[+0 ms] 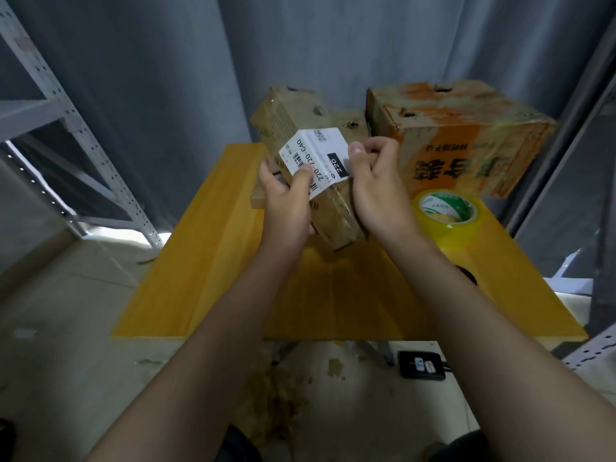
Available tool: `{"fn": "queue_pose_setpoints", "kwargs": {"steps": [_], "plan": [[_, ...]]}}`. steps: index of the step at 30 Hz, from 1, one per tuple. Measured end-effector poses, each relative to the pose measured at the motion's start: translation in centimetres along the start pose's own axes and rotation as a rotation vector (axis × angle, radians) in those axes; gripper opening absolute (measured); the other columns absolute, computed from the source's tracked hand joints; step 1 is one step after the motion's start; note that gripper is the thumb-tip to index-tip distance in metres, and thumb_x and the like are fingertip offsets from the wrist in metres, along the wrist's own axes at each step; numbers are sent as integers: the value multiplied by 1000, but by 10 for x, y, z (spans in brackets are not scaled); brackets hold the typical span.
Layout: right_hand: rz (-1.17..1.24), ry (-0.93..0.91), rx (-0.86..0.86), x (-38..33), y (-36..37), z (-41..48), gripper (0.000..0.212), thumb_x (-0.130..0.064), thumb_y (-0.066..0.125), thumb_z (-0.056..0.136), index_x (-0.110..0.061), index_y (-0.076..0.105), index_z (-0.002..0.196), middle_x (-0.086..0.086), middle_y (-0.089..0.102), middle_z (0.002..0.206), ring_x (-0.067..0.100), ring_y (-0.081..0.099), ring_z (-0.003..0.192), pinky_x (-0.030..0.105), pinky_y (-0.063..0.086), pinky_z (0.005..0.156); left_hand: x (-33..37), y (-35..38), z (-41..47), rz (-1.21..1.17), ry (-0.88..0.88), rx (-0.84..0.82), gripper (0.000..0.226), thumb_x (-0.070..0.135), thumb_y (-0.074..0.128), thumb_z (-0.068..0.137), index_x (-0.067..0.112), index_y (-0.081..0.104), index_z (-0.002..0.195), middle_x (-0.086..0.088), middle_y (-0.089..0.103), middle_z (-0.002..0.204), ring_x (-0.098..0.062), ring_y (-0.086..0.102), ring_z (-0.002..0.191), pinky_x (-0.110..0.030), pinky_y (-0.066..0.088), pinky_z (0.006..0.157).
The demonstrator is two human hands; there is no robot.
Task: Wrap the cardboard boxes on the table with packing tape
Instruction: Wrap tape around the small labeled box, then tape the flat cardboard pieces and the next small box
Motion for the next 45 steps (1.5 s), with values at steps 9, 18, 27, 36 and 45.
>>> {"fn": "queue_pose_setpoints", "kwargs": {"steps": [9,18,27,36,45], "plan": [[-336,-231,133,-23,10,-23,55,-59,40,104,-14,37,136,7,55,139,34,61,115,42,48,80,-1,3,-5,35,167,1,61,18,63,102,19,35,156,1,66,131,-10,71,111,-34,62,92],[68,-232,376,0,-30,1,12,-23,48,107,-22,40,116,2,62,82,18,62,65,45,50,56,4,4,-11,26,313,-160,71,22,62,98,15,29,160,-6,59,146,-22,65,126,-51,59,98],[129,-61,5,2,13,-8,12,-40,48,108,-29,51,102,-13,63,92,-18,60,75,5,42,56,10,-28,13,-48,245,-56,42,9,53,107,8,50,148,-7,75,121,-17,76,100,-27,60,74],[260,317,-554,-4,78,-48,62,-86,56,79,-25,60,73,0,54,64,16,49,46,26,40,47,32,-91,50,-138,174,85,39,27,64,103,16,58,140,-1,80,110,-17,77,101,-35,62,83],[618,686,-533,-30,184,-10,47,-61,64,93,-15,70,100,0,70,71,12,62,49,21,52,47,21,-163,100,-135,-71,289,46,53,43,107,21,59,136,0,67,133,-23,71,112,-35,57,76]]}}
Point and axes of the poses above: each hand's wrist, its own z-axis towards the middle knuckle, its own y-axis out of the palm, x = y × z, the point moved 4 cm from there along z, towards the middle knuckle
